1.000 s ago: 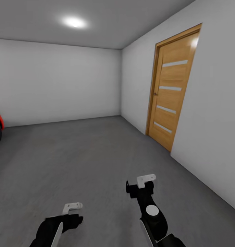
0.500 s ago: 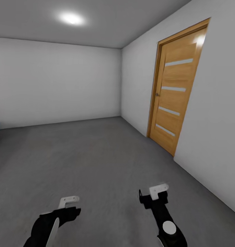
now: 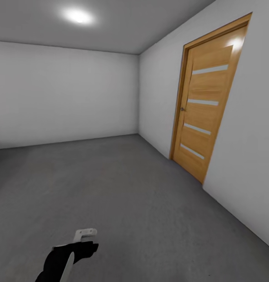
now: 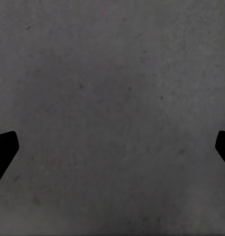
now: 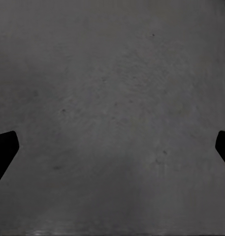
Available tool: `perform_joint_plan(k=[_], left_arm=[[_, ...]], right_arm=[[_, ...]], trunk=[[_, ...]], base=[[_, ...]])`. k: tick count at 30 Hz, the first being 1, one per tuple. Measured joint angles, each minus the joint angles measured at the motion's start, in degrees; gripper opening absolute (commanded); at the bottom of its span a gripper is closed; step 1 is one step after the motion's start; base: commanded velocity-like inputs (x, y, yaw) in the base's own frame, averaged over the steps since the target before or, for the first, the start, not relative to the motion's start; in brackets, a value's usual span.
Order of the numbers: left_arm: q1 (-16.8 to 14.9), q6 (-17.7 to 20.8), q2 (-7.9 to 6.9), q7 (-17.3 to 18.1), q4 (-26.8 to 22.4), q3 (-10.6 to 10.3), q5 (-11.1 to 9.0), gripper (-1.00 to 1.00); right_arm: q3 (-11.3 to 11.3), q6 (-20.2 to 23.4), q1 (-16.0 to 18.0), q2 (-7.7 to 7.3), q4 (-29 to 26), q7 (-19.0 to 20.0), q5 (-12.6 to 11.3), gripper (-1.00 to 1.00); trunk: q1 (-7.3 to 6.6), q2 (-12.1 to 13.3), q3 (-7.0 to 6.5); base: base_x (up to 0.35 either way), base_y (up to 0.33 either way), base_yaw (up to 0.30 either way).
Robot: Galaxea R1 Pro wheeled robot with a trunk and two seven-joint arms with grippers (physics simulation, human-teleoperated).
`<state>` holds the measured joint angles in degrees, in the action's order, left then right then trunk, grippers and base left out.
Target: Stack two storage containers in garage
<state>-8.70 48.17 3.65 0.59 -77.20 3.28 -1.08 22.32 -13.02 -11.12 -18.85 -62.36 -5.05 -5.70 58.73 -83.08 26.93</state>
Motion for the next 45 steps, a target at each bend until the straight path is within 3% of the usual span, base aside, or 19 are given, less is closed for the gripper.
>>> perform_joint_plan(k=[2, 4, 7, 9, 10, 11, 17, 33, 45], left_arm=[[0.0, 0.0, 0.32, 0.0, 0.6, -0.4, -0.1, 1.00], [0.0, 0.0, 0.44, 0.1, 0.8, -0.5, -0.1, 1.00], [0.0, -0.1, 0.55, 0.2, 0.9, -0.6, -0.1, 1.00], [0.0, -0.1, 0.75, 0.2, 1.0, -0.6, -0.4, 1.00], [0.0, -0.2, 1.21, 0.3, 1.0, -0.6, -1.3, 1.00], [0.0, -0.4, 1.42, 0.3, 1.0, -0.6, -1.7, 1.00], [0.0, -2.2, 1.76, 0.3, 1.7, -0.8, -2.3, 1.00], [0.0, -2.6, 1.68, 0.3, 4.3, -1.1, -2.3, 1.00], [0.0, -2.6, 1.71, 0.2, 4.3, -1.1, -2.3, 1.00]], right_arm=[[-0.1, -5.1, -0.1, -0.33, 7.3, 7.2, -0.1, 1.00], [-0.3, -7.5, -0.2, -0.52, 11.4, 11.9, -0.1, 1.00], [-1.3, -9.0, -0.2, -0.76, 15.1, 15.9, -0.1, 1.00], [-3.9, -9.7, -0.2, -0.86, 16.7, 17.7, -0.2, 1.00], [-7.5, -10.0, -0.2, -0.90, 17.5, 18.9, -0.2, 1.00], [-8.5, -10.1, -0.2, -0.91, 17.6, 19.3, -0.1, 1.00], [-10.2, -9.8, -0.2, -0.71, 17.2, 20.3, -0.4, 1.00], [-10.3, -9.7, -0.2, -0.52, 17.2, 20.4, -0.6, 1.00], [-10.3, -9.7, -0.2, -0.42, 17.3, 20.5, -0.7, 1.00]], trunk=[[0.00, 0.0, 0.00], [0.00, 0.0, 0.00], [0.00, 0.0, 0.00], [0.00, 0.0, 0.00], [0.00, 0.0, 0.00], [0.00, 0.0, 0.00], [0.00, 0.0, 0.00], [0.00, 0.0, 0.00], [-2.63, 4.8, -2.15]], base=[[0.339, 0.000, 0.000], [0.339, 0.000, 0.000], [0.339, 0.000, 0.000], [0.339, 0.000, 0.000], [0.339, 0.000, 0.000], [0.339, 0.000, 0.000], [0.339, 0.000, 0.000], [0.340, -0.049, 0.000], [0.341, -0.089, 0.000]])
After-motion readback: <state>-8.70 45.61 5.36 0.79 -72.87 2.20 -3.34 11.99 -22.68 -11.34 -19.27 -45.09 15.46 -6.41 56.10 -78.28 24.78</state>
